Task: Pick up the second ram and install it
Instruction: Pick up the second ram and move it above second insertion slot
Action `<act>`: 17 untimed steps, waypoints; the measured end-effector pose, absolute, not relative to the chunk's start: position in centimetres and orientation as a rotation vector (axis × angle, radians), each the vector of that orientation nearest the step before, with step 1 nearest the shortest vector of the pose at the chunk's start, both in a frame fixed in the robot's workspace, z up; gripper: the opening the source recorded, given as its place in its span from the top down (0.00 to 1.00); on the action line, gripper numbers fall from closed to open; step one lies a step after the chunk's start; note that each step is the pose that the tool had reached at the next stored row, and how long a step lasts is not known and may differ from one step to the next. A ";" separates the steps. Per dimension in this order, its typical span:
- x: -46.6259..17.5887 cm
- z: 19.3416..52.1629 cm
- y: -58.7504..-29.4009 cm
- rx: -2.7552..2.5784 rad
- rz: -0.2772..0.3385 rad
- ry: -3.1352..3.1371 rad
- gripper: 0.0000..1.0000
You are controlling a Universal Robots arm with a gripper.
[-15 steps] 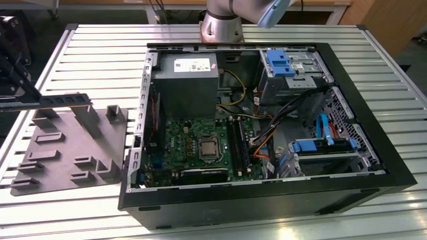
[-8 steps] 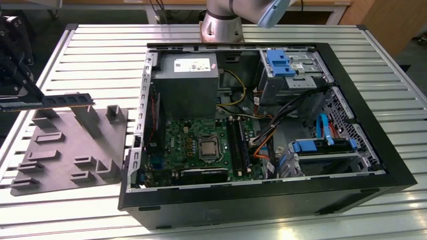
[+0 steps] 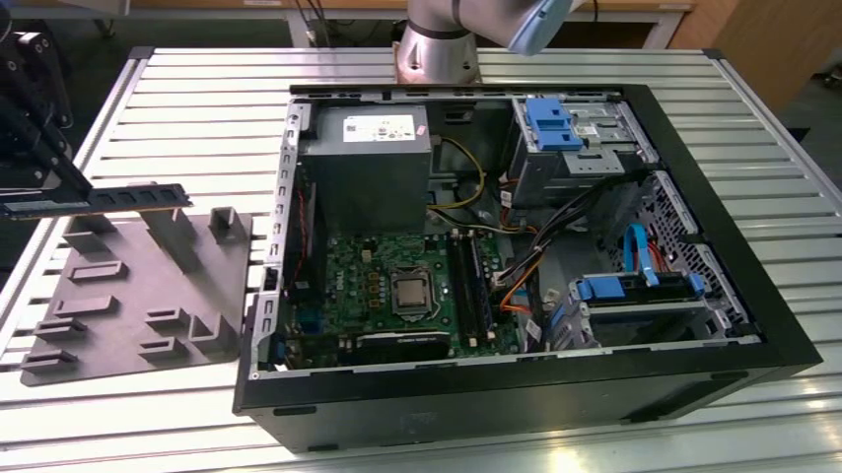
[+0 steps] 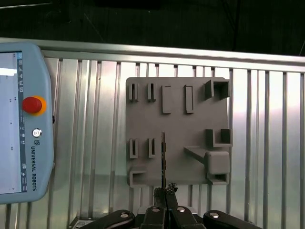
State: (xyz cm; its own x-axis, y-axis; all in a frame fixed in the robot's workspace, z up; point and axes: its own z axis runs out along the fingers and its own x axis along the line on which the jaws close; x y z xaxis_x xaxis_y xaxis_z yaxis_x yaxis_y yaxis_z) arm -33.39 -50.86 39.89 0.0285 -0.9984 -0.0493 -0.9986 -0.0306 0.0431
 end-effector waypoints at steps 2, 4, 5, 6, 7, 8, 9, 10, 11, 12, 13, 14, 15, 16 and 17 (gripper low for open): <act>-33.3 39.9 -50.9 -2.250 0.103 2.185 0.88; -33.2 39.9 -50.9 -2.250 0.103 2.185 0.88; -33.2 39.9 -50.9 -2.250 0.103 2.185 0.88; -33.1 39.9 -50.9 -2.250 0.103 2.185 0.88; -33.1 39.9 -50.9 -2.250 0.103 2.185 0.88; -33.1 39.9 -50.9 -2.250 0.103 2.185 0.88; -33.0 39.9 -50.9 -2.250 0.103 2.185 0.88; -33.0 39.9 -50.9 -2.250 0.103 2.185 0.88; -32.9 39.9 -50.9 -2.250 0.103 2.185 0.88; -32.9 39.9 -50.9 -2.250 0.103 2.185 0.88; -32.9 39.9 -50.9 -2.250 0.103 2.185 0.88; -32.8 39.9 -50.9 -2.250 0.103 2.185 0.88; -32.8 39.9 -50.9 -2.250 0.103 2.185 0.88; -32.8 39.9 -50.9 -2.250 0.103 2.185 0.88; -32.7 39.9 -50.9 -2.250 0.103 2.185 0.88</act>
State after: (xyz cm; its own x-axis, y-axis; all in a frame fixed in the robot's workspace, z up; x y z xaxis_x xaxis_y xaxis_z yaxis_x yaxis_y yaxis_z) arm -32.73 -50.86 39.89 0.0285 -0.9984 -0.0493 -0.9986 -0.0306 0.0431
